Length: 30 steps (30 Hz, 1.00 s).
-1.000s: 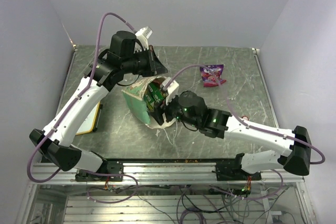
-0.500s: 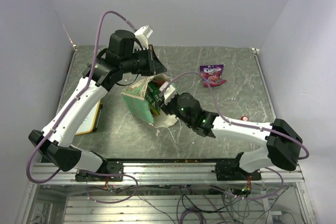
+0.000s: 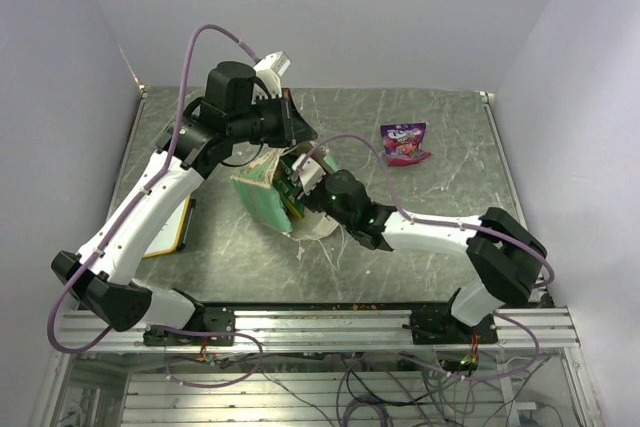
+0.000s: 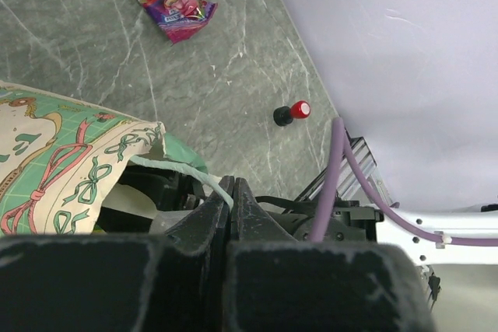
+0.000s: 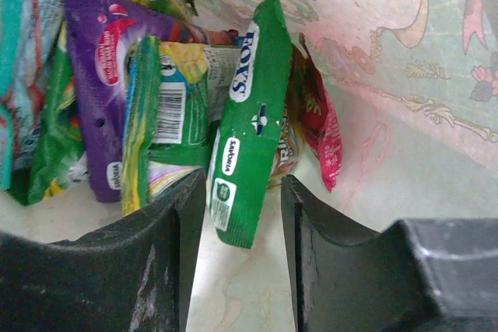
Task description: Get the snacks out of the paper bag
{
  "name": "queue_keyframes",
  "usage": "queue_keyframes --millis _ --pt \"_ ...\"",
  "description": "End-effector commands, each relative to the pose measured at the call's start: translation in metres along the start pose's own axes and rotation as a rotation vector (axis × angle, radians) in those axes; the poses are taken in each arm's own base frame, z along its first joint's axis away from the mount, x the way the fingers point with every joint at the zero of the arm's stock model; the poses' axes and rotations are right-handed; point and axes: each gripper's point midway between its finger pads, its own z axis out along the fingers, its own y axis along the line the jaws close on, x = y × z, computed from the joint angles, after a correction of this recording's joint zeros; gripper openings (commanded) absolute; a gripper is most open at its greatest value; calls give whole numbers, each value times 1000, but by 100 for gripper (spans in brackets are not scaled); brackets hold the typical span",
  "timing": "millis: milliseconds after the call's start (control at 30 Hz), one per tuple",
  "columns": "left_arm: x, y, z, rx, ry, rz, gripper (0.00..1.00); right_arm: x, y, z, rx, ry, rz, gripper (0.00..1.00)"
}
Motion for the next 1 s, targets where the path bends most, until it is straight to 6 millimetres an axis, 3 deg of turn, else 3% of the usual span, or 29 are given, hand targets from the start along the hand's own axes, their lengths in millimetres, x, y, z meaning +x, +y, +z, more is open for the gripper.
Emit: queue_keyframes --millis 0,367,567,767,833,967 --pt "-17 -19 -11 72 -70 31 7 -12 -20 13 94 -30 10 44" --pt "-20 -24 -14 98 -93 38 7 -2 -14 38 68 -2 -22 53" --pt "-22 -22 -14 80 -92 50 7 16 -16 50 89 39 -11 55" --pt "-23 -18 -15 59 -103 43 7 28 -8 56 50 58 -13 40" --pt "-23 -17 -14 53 -106 36 7 15 -8 60 44 34 -2 32" --pt "-25 -11 -14 20 -118 19 7 10 -4 57 6 32 9 10"
